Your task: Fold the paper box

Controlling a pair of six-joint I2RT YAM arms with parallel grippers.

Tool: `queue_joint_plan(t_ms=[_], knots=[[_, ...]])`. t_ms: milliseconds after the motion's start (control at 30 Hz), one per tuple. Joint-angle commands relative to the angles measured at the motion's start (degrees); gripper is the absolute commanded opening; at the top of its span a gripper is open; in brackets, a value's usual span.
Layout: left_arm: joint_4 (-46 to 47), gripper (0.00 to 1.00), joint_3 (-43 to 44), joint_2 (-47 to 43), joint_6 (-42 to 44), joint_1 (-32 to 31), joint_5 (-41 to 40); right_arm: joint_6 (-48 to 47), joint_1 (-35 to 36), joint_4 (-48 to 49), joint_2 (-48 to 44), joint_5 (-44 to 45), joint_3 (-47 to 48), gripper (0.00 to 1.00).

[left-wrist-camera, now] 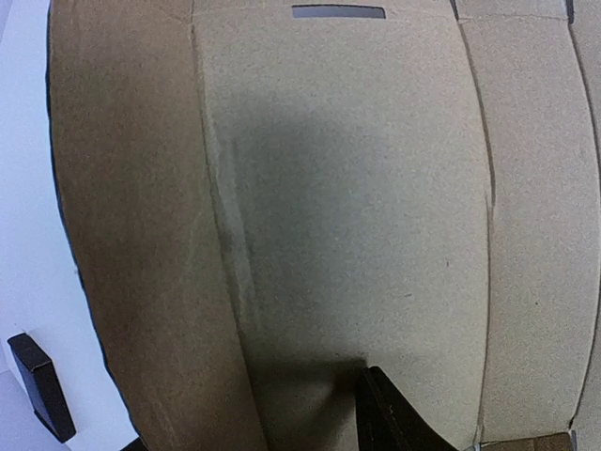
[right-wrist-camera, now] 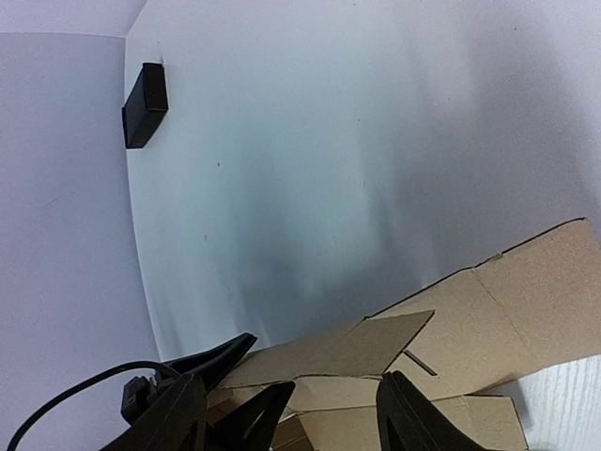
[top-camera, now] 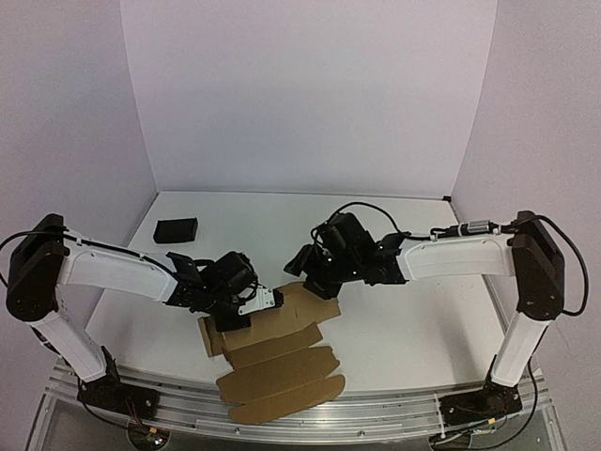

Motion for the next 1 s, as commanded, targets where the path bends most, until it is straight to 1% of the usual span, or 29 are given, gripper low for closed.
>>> queue_joint_plan(t_ms=[0, 167, 300, 433, 533, 633, 700, 767, 833, 900, 967], knots=[[2.5, 0.49, 0.5, -1.4, -0.2, -0.4, -1.6, 3.7, 1.2, 4.1, 0.3, -1.9, -1.4, 0.62], [1.9, 0.49, 1.6, -1.4, -0.1, -0.5, -1.5, 3.7, 1.8, 4.2, -0.9, -1.0, -2.9, 0.62], [1.3, 0.48, 2.0, -1.6, -0.2, -0.7, -1.4, 6.3, 1.8, 4.2, -2.6, 0.3, -5.8, 0.62], [1.3, 0.45, 1.8, -1.6, 0.0, -1.3, -1.7, 8.7, 1.9, 4.8, -2.4, 1.3, -7.5, 0.63], [1.5, 0.39, 1.5, -1.5, 0.3, -2.1, -2.0, 8.0, 1.9, 6.7, -0.8, 1.2, -5.4, 0.63], [1.8, 0.29, 1.3, -1.6, 0.9, -2.7, -2.7, 7.1, 1.9, 7.0, 0.6, 1.5, -3.1, 0.63], [2.2, 0.26, 1.0, -2.0, 1.7, -3.2, -3.5, 7.3, 1.9, 7.2, 0.7, 1.5, -3.1, 0.63], [3.3, 0.20, 0.1, -2.5, 3.7, -4.0, -4.9, 7.7, 2.2, 7.8, 0.3, 1.3, -3.8, 0.62], [5.3, 0.11, -1.5, -3.4, 7.4, -4.7, -6.8, 8.0, 2.2, 8.2, 0.1, 0.9, -4.6, 0.62], [10.1, 0.01, -3.8, -4.9, 13.7, -5.1, -9.5, 8.2, 2.2, 8.5, -0.3, 0.8, -5.1, 0.62], [17.7, 0.00, -7.1, -6.8, 21.5, -5.2, -11.9, 7.9, 2.3, 8.7, -0.9, 1.0, -5.5, 0.62]])
